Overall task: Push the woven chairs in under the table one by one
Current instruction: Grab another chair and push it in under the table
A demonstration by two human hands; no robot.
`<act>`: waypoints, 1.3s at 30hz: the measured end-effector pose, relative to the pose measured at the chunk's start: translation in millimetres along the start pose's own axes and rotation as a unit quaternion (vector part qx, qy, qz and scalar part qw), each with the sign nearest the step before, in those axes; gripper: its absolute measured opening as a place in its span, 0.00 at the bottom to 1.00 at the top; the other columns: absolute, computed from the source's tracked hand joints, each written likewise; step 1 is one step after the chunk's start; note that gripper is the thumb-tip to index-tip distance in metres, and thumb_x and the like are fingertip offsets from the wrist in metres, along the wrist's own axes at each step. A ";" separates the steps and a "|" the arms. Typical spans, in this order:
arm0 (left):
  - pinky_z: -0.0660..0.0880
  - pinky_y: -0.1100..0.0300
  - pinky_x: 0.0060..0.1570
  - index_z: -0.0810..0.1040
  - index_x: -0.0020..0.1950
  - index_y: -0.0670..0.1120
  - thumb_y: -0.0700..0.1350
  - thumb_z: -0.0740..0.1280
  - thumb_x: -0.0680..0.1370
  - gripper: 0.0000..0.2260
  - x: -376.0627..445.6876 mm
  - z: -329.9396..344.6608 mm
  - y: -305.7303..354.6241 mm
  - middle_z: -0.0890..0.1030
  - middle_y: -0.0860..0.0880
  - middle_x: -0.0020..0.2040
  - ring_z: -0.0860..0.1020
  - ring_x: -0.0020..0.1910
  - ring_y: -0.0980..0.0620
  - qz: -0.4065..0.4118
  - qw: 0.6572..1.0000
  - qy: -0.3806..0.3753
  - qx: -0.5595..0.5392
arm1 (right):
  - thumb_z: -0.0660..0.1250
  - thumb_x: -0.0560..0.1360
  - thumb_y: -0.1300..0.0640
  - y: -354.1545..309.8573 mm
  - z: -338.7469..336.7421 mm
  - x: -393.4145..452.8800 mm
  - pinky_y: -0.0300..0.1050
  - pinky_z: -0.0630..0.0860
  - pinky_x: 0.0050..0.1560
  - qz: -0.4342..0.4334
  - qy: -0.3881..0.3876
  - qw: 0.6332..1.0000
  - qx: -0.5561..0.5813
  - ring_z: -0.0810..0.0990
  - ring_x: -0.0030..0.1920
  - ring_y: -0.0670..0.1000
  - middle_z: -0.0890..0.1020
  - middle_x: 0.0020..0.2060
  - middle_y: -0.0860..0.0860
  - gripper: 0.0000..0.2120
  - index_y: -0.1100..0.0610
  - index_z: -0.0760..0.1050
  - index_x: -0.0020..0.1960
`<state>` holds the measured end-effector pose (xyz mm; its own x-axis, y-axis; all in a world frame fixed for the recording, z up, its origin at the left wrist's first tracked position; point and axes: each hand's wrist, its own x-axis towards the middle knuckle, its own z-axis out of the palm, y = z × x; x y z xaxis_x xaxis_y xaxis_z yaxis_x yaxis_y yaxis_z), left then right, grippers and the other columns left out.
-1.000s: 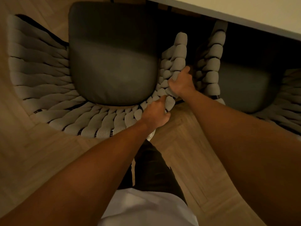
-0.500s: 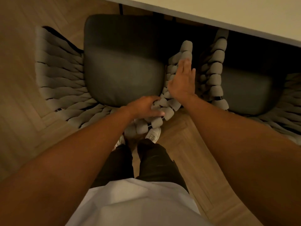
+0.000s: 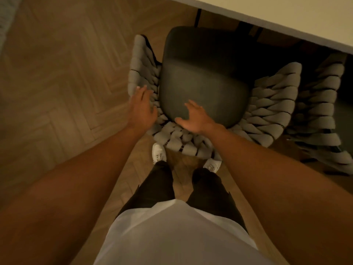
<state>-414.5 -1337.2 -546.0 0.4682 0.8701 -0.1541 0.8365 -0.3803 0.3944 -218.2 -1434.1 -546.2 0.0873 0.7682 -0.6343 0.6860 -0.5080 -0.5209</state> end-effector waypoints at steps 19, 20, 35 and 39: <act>0.73 0.60 0.56 0.60 0.74 0.41 0.37 0.73 0.74 0.32 28.2 26.8 -57.0 0.75 0.51 0.59 0.75 0.56 0.53 -0.235 0.891 -0.097 -0.376 | 0.72 0.73 0.55 -84.5 99.3 30.3 0.51 0.76 0.59 0.104 -0.076 0.991 0.042 0.77 0.64 0.61 0.78 0.64 0.59 0.30 0.60 0.67 0.73; 0.72 0.61 0.55 0.60 0.74 0.41 0.36 0.72 0.74 0.32 31.3 22.7 -54.9 0.74 0.51 0.58 0.75 0.55 0.53 -0.231 0.892 -0.099 -0.376 | 0.72 0.73 0.55 -85.9 97.3 32.0 0.52 0.76 0.60 0.104 -0.074 0.991 0.045 0.77 0.64 0.61 0.78 0.64 0.59 0.30 0.59 0.68 0.72; 0.76 0.57 0.56 0.63 0.72 0.41 0.37 0.73 0.72 0.31 114.5 11.9 -57.0 0.75 0.50 0.56 0.76 0.54 0.52 -0.197 0.916 -0.107 -0.334 | 0.69 0.76 0.57 -104.4 52.8 84.8 0.46 0.72 0.57 0.107 -0.038 0.992 0.063 0.76 0.65 0.60 0.76 0.67 0.60 0.28 0.61 0.66 0.73; 0.68 0.66 0.65 0.59 0.77 0.38 0.41 0.71 0.76 0.34 102.0 10.8 -51.4 0.73 0.44 0.69 0.74 0.64 0.51 -0.166 0.934 -0.074 -0.308 | 0.72 0.73 0.54 -96.7 52.8 79.2 0.47 0.72 0.57 0.103 -0.038 0.992 0.064 0.75 0.65 0.60 0.75 0.67 0.60 0.32 0.58 0.66 0.74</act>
<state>-406.7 -1232.3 -591.8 0.2849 0.8379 -0.4655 0.6412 0.1944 0.7424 -315.7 -1344.6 -576.2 0.1573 0.6136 -0.7738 0.5611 -0.7003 -0.4413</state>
